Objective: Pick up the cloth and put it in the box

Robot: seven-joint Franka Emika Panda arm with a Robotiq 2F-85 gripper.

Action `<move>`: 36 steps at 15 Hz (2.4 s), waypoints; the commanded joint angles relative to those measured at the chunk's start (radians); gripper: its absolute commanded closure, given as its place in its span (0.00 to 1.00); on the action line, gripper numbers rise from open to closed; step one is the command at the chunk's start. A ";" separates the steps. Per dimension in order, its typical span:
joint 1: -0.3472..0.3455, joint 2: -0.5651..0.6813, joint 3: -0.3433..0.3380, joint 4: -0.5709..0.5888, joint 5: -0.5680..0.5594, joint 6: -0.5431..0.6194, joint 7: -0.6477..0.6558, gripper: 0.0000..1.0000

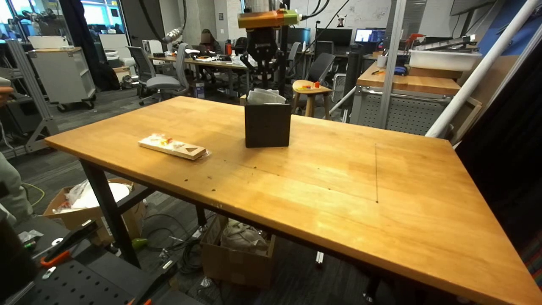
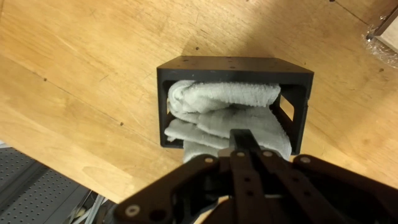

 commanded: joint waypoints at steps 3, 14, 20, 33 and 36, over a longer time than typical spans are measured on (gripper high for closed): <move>0.046 0.061 0.004 0.211 -0.063 -0.127 0.001 0.97; 0.039 0.177 0.017 0.292 -0.018 -0.105 -0.008 0.97; 0.015 0.173 0.014 0.242 -0.005 -0.078 0.000 0.97; -0.029 0.119 0.016 0.079 0.093 0.039 0.019 0.97; -0.026 0.100 0.013 0.055 0.086 0.063 0.022 0.97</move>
